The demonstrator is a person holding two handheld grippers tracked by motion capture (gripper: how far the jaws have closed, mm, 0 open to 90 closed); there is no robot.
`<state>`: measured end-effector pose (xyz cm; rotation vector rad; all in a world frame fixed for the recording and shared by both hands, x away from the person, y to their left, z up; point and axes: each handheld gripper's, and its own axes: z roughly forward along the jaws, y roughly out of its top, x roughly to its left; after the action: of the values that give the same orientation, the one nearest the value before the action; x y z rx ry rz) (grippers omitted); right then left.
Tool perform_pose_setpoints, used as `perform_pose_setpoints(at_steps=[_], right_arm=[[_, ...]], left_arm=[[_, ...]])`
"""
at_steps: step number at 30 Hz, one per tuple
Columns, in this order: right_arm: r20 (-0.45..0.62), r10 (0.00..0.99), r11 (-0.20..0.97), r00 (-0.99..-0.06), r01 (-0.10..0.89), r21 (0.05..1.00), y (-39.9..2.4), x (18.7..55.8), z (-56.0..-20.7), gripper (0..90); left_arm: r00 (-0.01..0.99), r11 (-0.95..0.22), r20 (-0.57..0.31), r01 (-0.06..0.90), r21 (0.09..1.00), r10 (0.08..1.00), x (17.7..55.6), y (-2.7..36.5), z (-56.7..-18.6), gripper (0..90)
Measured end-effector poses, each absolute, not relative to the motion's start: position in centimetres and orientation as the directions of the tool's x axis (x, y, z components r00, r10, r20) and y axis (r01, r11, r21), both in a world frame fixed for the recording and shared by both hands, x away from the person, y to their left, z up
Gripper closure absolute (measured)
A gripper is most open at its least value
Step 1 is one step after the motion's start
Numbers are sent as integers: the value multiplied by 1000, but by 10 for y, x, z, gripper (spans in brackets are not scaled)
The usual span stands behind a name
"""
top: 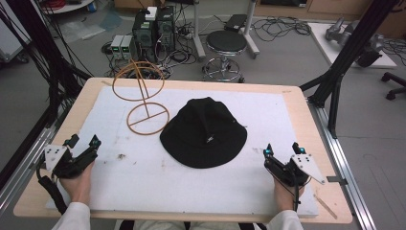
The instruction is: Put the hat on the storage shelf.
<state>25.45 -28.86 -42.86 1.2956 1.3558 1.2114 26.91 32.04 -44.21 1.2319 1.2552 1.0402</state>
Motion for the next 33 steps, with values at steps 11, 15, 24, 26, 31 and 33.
perform_pose_setpoints(at_steps=[11,15,24,26,31,33], right_arm=[[30,997,-19,-74,143,990,-289,254,-429,119],[30,997,-19,-74,146,989,-289,255,-429,119],[30,997,-18,-76,145,989,-289,255,-429,119],[31,996,-19,-81,143,990,-288,255,-429,119],[14,996,-1,-91,138,990,-287,255,-426,119],[8,996,5,-94,135,991,-288,255,-424,119]], left_arm=[[77,93,-99,86,992,992,268,321,-442,297],[79,93,-101,92,991,992,269,320,-443,297],[72,106,-113,96,990,991,269,322,-443,297],[72,109,-116,96,989,991,269,322,-444,297],[76,111,-118,100,989,990,270,322,-444,297],[78,113,-121,99,989,990,270,322,-444,297]])
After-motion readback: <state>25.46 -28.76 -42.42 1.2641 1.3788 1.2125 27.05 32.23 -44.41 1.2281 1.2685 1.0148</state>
